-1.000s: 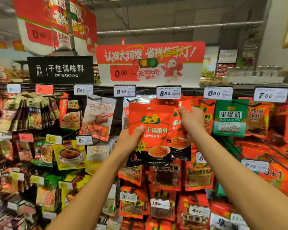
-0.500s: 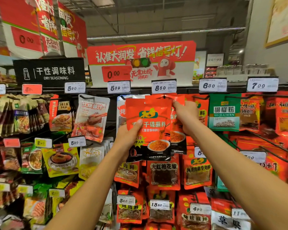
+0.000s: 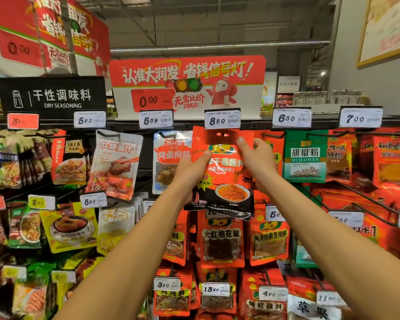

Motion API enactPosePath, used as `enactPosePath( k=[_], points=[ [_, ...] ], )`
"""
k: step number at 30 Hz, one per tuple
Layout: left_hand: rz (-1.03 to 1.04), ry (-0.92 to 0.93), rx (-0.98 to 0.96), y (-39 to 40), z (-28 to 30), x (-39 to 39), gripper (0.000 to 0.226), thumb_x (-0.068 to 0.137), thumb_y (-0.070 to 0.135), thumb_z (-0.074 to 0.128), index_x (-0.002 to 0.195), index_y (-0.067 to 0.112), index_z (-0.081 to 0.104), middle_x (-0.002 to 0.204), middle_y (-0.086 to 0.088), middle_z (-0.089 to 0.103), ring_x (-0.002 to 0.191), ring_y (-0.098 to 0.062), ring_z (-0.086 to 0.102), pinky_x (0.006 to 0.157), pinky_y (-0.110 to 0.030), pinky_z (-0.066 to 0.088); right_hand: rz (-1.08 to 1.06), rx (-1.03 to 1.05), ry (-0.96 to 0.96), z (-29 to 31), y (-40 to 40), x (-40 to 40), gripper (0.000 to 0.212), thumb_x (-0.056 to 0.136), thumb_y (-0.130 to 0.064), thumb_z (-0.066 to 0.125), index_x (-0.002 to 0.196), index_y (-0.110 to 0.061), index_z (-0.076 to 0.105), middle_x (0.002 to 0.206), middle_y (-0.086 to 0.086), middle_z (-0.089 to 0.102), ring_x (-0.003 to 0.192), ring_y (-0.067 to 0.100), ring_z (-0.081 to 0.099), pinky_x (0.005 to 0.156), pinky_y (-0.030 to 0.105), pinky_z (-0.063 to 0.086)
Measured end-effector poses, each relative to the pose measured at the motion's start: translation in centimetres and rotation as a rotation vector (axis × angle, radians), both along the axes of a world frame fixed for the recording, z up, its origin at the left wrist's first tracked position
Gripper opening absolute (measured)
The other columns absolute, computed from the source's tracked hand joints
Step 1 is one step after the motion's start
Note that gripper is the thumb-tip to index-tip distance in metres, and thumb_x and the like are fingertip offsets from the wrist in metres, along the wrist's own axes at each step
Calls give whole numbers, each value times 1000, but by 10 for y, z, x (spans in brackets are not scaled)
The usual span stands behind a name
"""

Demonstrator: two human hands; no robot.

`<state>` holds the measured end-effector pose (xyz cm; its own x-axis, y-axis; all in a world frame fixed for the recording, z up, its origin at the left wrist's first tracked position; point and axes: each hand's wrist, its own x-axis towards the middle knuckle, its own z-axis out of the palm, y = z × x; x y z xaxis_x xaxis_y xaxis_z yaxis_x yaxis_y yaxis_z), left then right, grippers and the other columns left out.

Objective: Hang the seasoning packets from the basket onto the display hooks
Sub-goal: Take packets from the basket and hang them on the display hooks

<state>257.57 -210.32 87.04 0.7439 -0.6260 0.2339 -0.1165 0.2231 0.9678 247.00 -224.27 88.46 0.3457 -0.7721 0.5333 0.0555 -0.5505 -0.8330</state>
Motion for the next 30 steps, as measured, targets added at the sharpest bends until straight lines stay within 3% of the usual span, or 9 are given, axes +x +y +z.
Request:
enactPosePath(
  k=[6,10,12,14,16,21,25,28,30],
  points=[
    [-26,66,-7,0,5,-2,16,96,37,66,98,21,65,73,5,77,64,-13,75,46,-21,54,-126,29,-1,11,-1,10,57,89,-54,62,87,3,66,89,19,73,81,36,68,72,51,53],
    [-48,87,1,-1,5,-1,14,95,35,67,97,22,63,72,3,77,62,-14,75,44,-22,53,-154,21,1,15,-4,16,44,88,-56,63,68,-18,56,78,12,71,76,32,68,69,49,51],
    [-39,70,5,-2,4,0,16,94,37,67,96,21,66,76,1,78,63,-13,75,46,-21,54,-178,2,6,15,-3,16,52,87,-66,61,61,-26,42,68,2,59,63,23,57,57,37,40],
    [-30,62,7,-3,4,1,18,93,38,68,98,21,68,80,1,79,67,-14,76,48,-21,55,-213,-19,22,17,-2,16,60,85,-72,61,57,-25,36,56,-7,47,52,16,43,50,32,25],
    [-29,72,11,-5,4,1,20,93,38,68,102,20,67,80,1,79,70,-16,77,51,-23,56,-226,-15,58,20,-3,16,60,85,-71,62,57,-22,40,57,-5,48,53,17,45,49,33,21],
    [-22,56,21,-4,3,-2,20,95,39,66,100,20,65,77,4,78,68,-13,76,53,-24,56,-259,0,139,24,-9,18,54,84,-68,64,64,-20,47,73,4,61,71,30,56,50,34,23],
    [173,-245,53,-2,-9,-4,22,92,50,63,94,28,67,87,9,77,82,-12,74,78,-34,57,-90,24,64,11,-5,9,47,88,-63,63,67,-22,51,69,-2,62,68,22,60,56,35,39],
    [207,-385,85,9,-19,-1,47,81,56,60,120,31,61,116,4,68,103,-15,67,92,-43,56,90,92,52,-8,-1,-8,31,92,-53,64,86,-23,62,90,0,74,82,19,72,73,40,55],
    [109,-365,84,17,-27,8,53,82,44,64,133,33,55,119,8,67,103,-8,67,88,-34,55,175,120,71,-25,3,-21,18,93,-44,67,93,-26,63,95,-4,75,74,2,71,67,30,52]
  ],
)
